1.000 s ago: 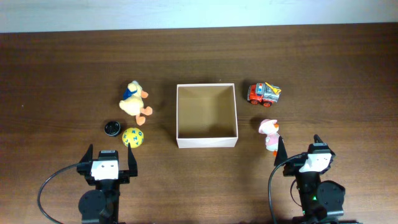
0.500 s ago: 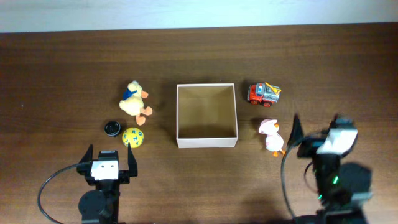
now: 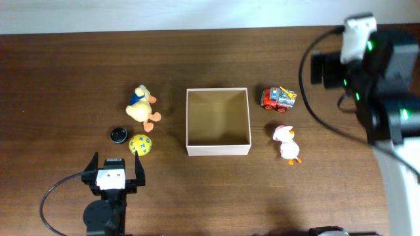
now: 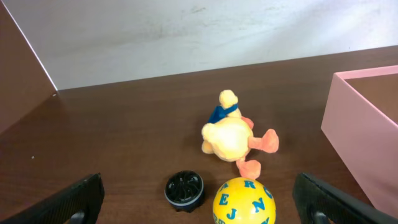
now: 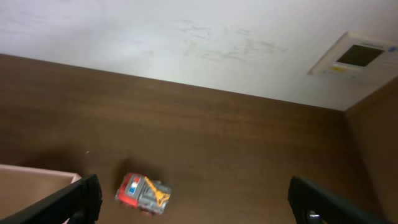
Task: Pack container
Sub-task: 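Move the right gripper up and over the red toy truck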
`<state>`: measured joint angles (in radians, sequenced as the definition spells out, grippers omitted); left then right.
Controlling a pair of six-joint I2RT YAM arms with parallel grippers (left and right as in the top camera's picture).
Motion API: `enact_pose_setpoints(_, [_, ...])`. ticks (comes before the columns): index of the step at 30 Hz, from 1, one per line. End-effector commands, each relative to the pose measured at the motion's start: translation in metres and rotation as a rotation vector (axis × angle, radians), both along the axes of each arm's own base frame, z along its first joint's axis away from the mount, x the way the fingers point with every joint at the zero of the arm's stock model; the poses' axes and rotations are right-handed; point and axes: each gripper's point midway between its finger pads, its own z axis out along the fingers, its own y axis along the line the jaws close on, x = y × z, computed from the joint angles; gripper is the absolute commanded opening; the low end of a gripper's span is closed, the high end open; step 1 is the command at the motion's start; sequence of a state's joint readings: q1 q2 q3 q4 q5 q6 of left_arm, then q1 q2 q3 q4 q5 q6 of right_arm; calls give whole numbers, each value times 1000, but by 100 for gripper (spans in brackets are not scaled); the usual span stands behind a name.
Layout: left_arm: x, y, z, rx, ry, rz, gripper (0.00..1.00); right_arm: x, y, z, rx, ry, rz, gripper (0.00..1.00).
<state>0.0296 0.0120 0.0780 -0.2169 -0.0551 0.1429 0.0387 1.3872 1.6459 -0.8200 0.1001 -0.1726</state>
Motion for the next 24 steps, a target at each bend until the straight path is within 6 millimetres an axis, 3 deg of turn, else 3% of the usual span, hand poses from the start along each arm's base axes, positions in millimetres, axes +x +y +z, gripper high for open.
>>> enact_pose_setpoints(1, [0,0,-3,17,3,-8,99,20,-8,-7,-54,33,-16,99])
enact_pose_setpoints(5, [0,0,-3,18,3,-8,99,35,-1,-25,-65,72,36,99])
enact_pose_setpoints(9, [0,0,-3,18,3,-8,99,38,41,-53,-188,134,433,99])
enact_pose_setpoints(11, [0,0,-3,18,3,-8,99,36,53,-68,-230,164,568,99])
enact_pose_setpoints(16, [0,0,-3,18,3,-8,99,38,56,-104,-305,254,687,99])
enact_pose_setpoints(21, [0,0,-3,17,3,-8,99,40,56,-160,-338,401,798,99])
enact_pose_setpoints(24, [0,0,-3,17,3,-8,99,44,56,-184,-360,444,852,98])
